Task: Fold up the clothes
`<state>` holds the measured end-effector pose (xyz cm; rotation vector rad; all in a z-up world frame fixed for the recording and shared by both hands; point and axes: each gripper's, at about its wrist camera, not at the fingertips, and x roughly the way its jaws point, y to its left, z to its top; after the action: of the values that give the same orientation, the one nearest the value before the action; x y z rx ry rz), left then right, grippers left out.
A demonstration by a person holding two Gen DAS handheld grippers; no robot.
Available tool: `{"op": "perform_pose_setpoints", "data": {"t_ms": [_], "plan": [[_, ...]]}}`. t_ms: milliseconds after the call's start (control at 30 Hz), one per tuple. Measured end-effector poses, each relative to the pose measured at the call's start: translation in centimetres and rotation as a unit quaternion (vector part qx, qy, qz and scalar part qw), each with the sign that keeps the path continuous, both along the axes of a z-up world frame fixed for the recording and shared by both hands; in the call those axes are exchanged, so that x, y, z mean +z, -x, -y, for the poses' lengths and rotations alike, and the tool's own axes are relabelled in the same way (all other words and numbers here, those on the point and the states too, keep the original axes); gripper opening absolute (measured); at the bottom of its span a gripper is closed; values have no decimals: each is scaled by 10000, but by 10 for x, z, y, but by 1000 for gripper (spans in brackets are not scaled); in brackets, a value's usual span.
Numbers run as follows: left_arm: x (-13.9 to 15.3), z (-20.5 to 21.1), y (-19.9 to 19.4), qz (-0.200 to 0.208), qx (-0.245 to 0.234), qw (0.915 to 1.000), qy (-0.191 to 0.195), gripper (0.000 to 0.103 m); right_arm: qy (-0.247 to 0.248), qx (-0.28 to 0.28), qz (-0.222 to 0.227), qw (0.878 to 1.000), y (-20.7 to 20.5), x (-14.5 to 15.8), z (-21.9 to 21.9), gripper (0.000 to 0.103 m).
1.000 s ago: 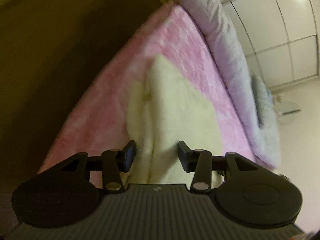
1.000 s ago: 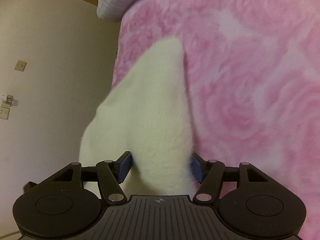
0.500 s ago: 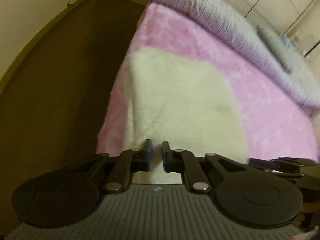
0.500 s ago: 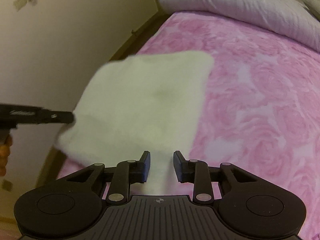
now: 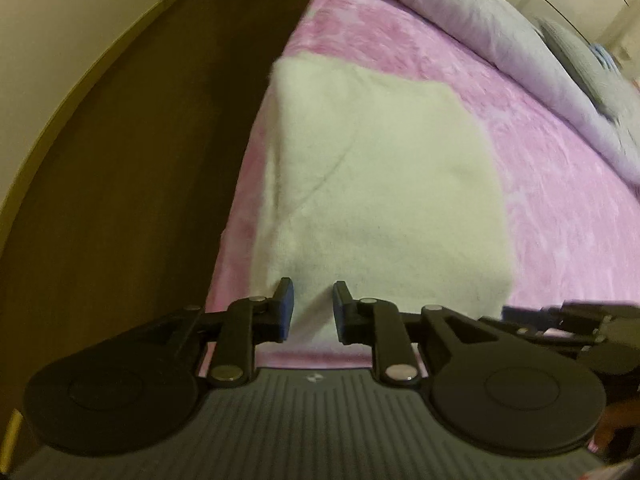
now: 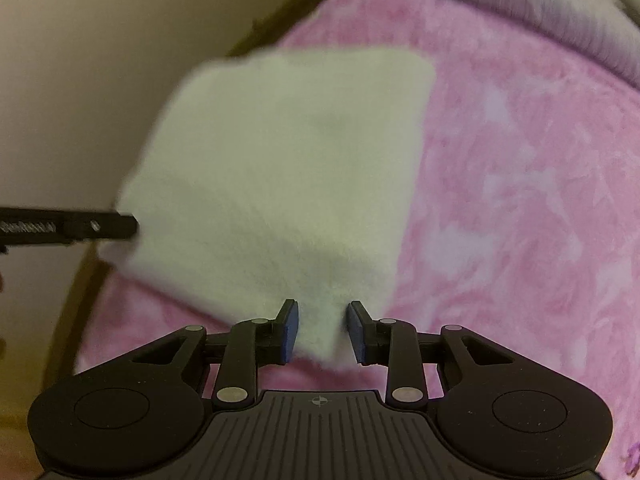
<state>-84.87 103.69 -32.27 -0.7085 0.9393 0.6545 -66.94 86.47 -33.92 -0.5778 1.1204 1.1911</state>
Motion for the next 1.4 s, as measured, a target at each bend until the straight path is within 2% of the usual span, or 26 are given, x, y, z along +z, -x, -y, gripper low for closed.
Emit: {"op": "perform_pose_setpoints", "data": {"t_ms": [67,200,267,367,533,700,867,933,1067,1133,1300,1400], "plan": [[13,0,-3,-11,128,9999,41,17,39,-62,-95,9999,-4,5,-3,31],[59,20,7,147,134,9998,-14,21,-301,-358,-377,9982,-10,46,18,31],[86,35,13,2,262,9996,-96,28,-448,-536,-492,9963,-12,73,36,31],[120,57,16,-345,319,9987,-188,32,-522,-698,-604,9944,-12,111,60,32],[169,98,15,-810,220,9963,-210,33,-503,-717,-478,9950,-4,165,78,32],[209,134,21,-807,207,9947,-607,33,-716,-480,-244,9960,9,205,84,32],[234,153,29,-730,313,9930,-875,33,-819,-243,69,9963,25,227,89,32],[242,157,33,-581,391,9930,-954,33,-861,-151,227,9959,32,235,92,32],[256,168,38,-402,511,9915,-1123,33,-986,6,744,9923,46,249,101,32],[261,173,39,-398,591,9897,-1240,33,-1068,-54,554,9927,44,252,105,32],[259,183,35,-433,629,9889,-1277,33,-1352,-584,-604,9873,22,253,121,32],[252,187,35,-508,625,9900,-1160,33,-1072,-592,-668,9902,17,249,119,32]]}}
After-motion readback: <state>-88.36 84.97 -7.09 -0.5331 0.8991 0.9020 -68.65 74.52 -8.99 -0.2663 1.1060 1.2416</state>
